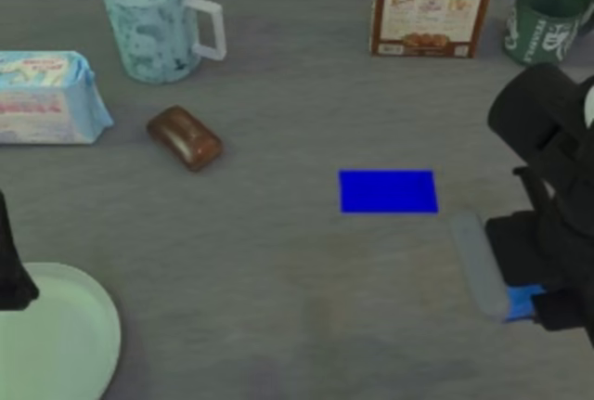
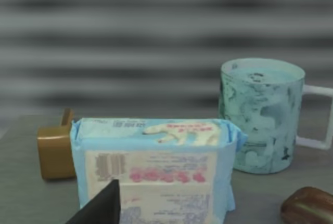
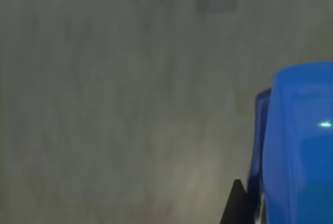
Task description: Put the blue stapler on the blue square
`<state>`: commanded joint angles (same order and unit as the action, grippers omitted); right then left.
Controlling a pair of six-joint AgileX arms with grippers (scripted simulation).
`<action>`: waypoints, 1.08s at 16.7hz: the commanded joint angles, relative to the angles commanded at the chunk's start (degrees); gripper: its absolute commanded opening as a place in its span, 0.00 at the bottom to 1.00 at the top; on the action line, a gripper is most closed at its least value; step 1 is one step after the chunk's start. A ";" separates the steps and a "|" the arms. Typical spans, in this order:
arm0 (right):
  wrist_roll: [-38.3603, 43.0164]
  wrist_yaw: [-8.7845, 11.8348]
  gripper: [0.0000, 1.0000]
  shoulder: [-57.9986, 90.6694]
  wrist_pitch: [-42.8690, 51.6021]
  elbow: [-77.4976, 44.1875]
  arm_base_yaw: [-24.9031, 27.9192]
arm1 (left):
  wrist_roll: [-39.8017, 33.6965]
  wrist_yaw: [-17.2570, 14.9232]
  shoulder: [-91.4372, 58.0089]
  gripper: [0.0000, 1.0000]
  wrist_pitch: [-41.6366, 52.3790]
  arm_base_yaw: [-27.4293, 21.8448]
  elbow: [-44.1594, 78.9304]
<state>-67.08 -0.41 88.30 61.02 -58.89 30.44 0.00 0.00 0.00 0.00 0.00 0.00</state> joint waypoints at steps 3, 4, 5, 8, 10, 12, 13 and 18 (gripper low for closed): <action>-0.04 0.02 0.00 1.69 0.88 -1.98 0.08 | 0.00 0.00 0.00 1.00 0.00 0.00 0.00; -0.01 0.03 0.00 3.24 1.66 -3.81 0.12 | 0.00 0.00 0.00 1.00 0.00 0.00 0.00; 0.09 0.06 0.00 5.23 2.66 -6.26 0.11 | 0.00 0.00 0.00 1.00 0.00 0.00 0.00; 0.74 0.16 0.00 13.32 6.82 -17.26 -0.05 | 0.00 0.00 0.00 1.00 0.00 0.00 0.00; 1.39 0.25 0.00 19.92 10.28 -27.34 -0.20 | 0.00 0.00 0.00 1.00 0.00 0.00 0.00; 2.19 0.34 0.00 27.04 14.00 -38.75 -0.37 | 0.00 0.00 0.00 1.00 0.00 0.00 0.00; 2.66 0.39 0.00 30.60 15.85 -44.62 -0.48 | 0.00 0.00 0.00 1.00 0.00 0.00 0.00; 5.28 0.61 0.00 46.04 23.66 -69.93 -1.17 | 0.00 0.00 0.00 1.00 0.00 0.00 0.00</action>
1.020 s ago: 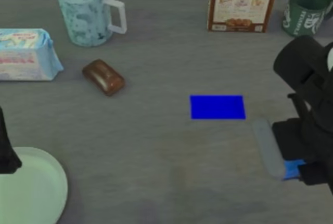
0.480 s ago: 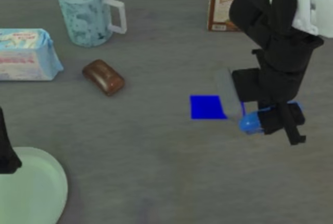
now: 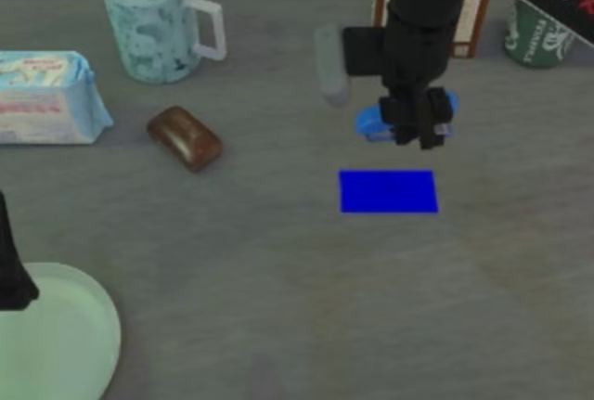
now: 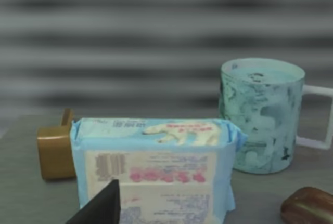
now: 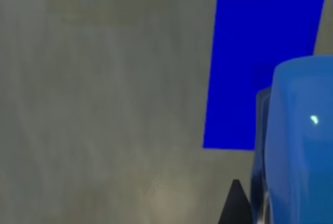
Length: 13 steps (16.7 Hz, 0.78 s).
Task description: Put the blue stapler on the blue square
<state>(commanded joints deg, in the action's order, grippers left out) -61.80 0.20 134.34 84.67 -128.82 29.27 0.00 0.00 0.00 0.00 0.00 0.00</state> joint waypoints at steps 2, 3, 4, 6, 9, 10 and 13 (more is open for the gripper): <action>1.03 0.07 0.00 4.29 2.02 -6.43 -0.34 | 0.00 0.00 0.00 1.00 0.00 0.00 0.00; 1.46 0.09 0.00 5.86 2.73 -8.72 -0.49 | 0.00 0.00 0.00 1.00 0.00 0.00 0.00; 1.82 0.11 0.00 7.03 3.26 -10.44 -0.62 | 0.00 0.00 0.00 1.00 0.00 0.00 0.00; 2.21 0.13 0.00 8.18 3.75 -12.13 -0.76 | 0.00 0.00 0.00 1.00 0.00 0.00 0.00; 2.21 0.13 0.00 8.19 3.75 -12.14 -0.76 | 0.00 0.00 0.00 1.00 0.00 0.00 0.00; 2.23 0.12 0.00 8.04 3.66 -12.01 -0.41 | 0.00 0.00 0.00 1.00 0.00 0.00 0.00; 2.36 0.12 0.00 7.64 1.35 -9.70 -0.53 | 0.00 0.00 0.00 1.00 0.00 0.00 0.00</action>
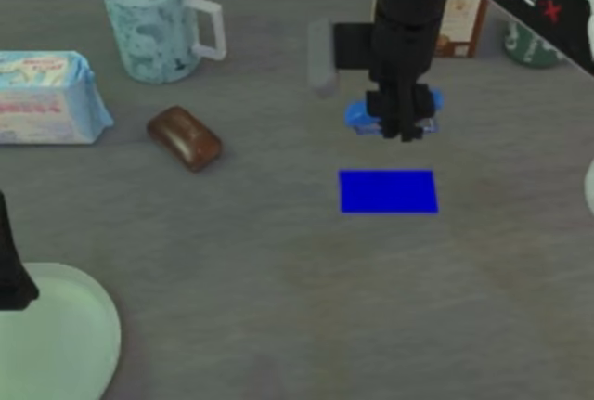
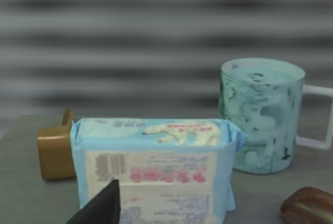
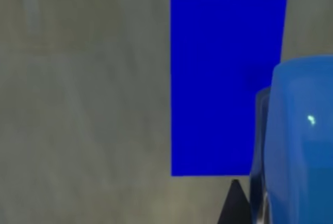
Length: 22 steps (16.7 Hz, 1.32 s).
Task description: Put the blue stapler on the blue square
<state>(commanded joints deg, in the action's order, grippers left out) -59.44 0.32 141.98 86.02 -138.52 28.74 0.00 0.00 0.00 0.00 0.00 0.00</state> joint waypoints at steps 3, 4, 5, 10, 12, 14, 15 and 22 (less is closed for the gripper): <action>0.17 0.01 0.00 -0.31 -7.04 7.05 -0.23 | 0.00 0.00 0.00 1.00 0.00 0.00 0.00; 0.12 0.02 0.00 -0.34 -9.87 10.12 -0.22 | 0.00 0.00 0.00 1.00 0.00 0.00 0.00; 0.05 0.02 0.00 -0.34 -12.71 13.25 -0.18 | 0.00 0.00 0.00 1.00 0.00 0.00 0.00; -0.11 0.02 0.00 -0.21 -20.98 21.69 -0.19 | 0.00 0.00 0.00 1.00 0.00 0.00 0.00; -0.11 0.02 0.00 -0.21 -21.01 21.72 -0.19 | 0.00 0.00 0.00 1.00 0.00 0.00 0.00; -0.11 0.02 0.08 -0.21 -21.01 21.72 -0.19 | 0.00 0.00 0.00 1.00 0.00 0.00 0.00; -0.11 0.02 0.15 -0.21 -21.01 21.72 -0.19 | 0.00 0.00 0.00 1.00 0.00 0.00 0.00; -0.11 0.02 0.68 -0.21 -21.01 21.72 -0.19 | 0.00 0.00 0.00 1.00 0.00 0.00 0.00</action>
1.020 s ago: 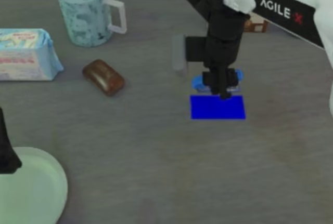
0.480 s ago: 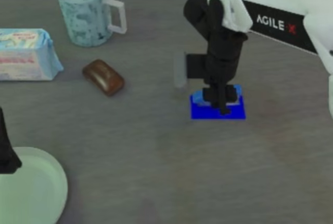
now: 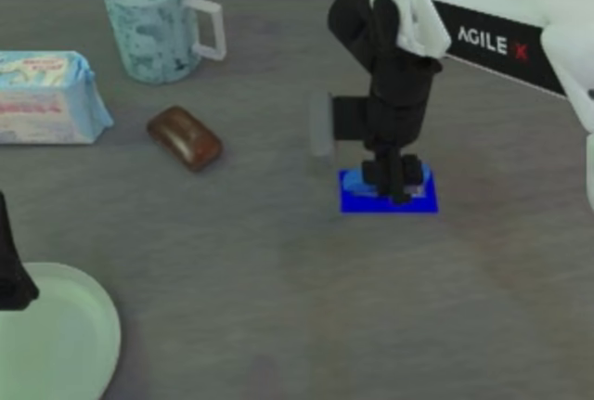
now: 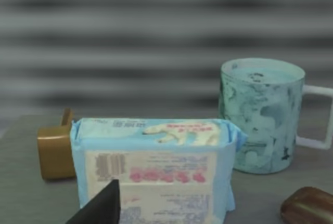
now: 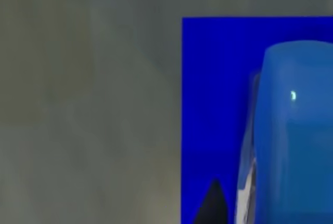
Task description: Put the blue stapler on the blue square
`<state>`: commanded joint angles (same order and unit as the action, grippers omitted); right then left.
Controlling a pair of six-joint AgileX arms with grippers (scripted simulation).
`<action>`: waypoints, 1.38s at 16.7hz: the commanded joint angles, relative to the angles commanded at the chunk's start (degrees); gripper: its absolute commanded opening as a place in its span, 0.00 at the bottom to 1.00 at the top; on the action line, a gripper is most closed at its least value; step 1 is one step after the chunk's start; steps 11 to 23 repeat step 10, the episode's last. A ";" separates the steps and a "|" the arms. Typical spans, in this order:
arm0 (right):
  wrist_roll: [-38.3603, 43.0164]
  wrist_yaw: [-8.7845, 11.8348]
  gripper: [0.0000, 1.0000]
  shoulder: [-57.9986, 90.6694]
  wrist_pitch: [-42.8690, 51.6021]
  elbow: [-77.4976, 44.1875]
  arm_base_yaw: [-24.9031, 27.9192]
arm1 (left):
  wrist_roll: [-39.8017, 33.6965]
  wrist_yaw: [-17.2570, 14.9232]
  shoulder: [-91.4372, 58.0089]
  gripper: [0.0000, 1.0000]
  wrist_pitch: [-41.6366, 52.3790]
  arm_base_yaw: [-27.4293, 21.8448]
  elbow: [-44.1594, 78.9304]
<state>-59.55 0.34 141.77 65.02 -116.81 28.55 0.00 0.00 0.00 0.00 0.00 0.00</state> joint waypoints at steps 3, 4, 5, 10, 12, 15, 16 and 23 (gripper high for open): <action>0.00 0.00 0.90 0.00 0.00 0.00 0.00 | 0.00 0.00 0.00 1.00 0.00 0.00 0.00; 0.00 0.00 0.98 0.00 0.00 0.00 0.00 | 0.00 0.00 0.00 1.00 0.00 0.00 0.00; 0.00 0.00 1.00 0.00 0.00 0.00 0.00 | 0.00 0.00 0.00 1.00 0.00 0.00 0.00; 0.00 0.00 1.00 0.00 0.00 0.00 0.00 | 0.00 0.00 0.00 1.00 0.00 0.00 0.00; 0.00 0.00 1.00 0.00 0.00 0.00 0.00 | 0.00 0.00 0.00 1.00 0.00 0.00 0.00; 0.00 0.00 1.00 0.00 0.00 0.00 0.00 | 0.00 0.00 0.00 1.00 0.00 0.00 0.00; 0.00 0.00 1.00 0.00 0.00 0.00 0.00 | 0.00 0.00 0.00 1.00 0.00 0.00 0.00; 0.00 0.00 1.00 0.00 0.00 0.00 0.00 | 0.00 0.00 0.00 1.00 0.00 0.00 0.00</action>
